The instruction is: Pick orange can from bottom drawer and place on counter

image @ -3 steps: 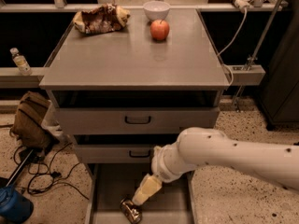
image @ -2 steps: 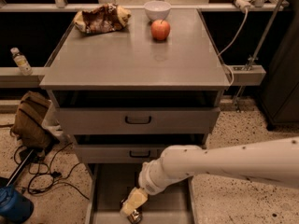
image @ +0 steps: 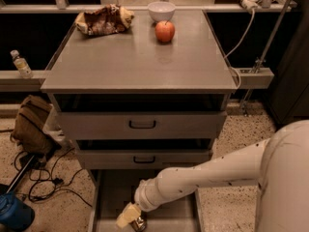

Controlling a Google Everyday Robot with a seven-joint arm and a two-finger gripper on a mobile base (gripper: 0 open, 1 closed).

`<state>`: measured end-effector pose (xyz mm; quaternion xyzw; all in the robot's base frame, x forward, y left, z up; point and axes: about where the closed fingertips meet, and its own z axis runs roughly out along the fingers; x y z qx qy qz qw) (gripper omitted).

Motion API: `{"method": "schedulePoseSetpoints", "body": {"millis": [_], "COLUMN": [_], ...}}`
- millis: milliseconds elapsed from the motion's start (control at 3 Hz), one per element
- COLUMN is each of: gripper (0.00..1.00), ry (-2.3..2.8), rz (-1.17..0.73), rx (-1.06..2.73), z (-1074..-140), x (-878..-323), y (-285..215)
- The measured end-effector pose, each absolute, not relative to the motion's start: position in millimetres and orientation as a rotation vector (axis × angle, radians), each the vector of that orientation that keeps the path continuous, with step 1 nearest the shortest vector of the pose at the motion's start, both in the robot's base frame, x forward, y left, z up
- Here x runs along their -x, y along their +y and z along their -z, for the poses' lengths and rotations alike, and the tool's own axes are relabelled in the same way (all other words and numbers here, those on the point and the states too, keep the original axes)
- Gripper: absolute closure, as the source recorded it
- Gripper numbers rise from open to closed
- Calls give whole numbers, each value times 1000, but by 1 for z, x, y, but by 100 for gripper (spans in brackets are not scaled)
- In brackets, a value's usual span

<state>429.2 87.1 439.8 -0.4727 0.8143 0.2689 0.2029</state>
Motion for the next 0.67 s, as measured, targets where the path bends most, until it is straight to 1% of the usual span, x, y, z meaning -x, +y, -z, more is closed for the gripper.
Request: {"method": "schedulePoseSetpoints", "body": {"millis": [667], "gripper": [0], "ry": [2265], "rz": [-740], "rx": [1285], "z": [-425], "x": [-431], "y": [93]}}
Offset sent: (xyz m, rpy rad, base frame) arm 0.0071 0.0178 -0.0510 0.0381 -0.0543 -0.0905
